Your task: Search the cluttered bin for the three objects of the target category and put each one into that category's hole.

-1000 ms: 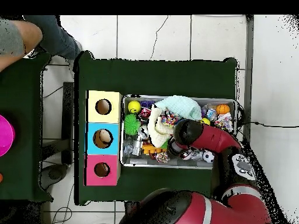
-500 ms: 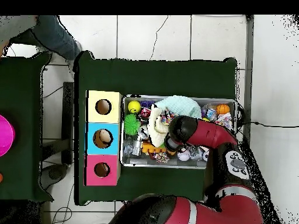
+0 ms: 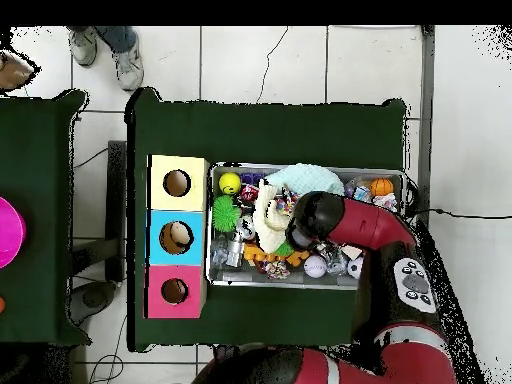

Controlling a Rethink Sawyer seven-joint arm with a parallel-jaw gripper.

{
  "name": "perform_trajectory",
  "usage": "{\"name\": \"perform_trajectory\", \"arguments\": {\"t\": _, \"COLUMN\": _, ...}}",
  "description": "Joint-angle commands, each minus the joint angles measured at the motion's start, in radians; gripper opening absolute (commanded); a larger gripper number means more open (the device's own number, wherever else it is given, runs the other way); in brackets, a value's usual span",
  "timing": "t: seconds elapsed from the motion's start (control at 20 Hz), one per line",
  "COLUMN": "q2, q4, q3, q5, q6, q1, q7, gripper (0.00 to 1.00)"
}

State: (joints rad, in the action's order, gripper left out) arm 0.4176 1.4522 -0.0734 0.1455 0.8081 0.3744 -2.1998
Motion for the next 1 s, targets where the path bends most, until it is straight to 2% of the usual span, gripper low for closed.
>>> {"name": "perform_trajectory", "arguments": {"t": 0.05, "q2": -0.089, "q4": -0.050, "q3": 0.072, "q5": 0.000, "q6": -0.186, "q1": 0.049, "q7": -0.054, "gripper": 1.00}}
{"name": "perform_trajectory", "arguments": {"t": 0.55, "q2": -0.241, "q4": -0.120, "q3": 0.103, "q5": 0.010, "q6": -0.278, "q1": 0.089, "q7": -0.005, "gripper": 1.00}}
{"name": "perform_trajectory", "arguments": {"t": 1.0, "q2": -0.326, "q4": -0.167, "q3": 0.156, "q5": 0.048, "q6": -0.351, "q1": 0.148, "q7": 0.063, "gripper": 1.00}}
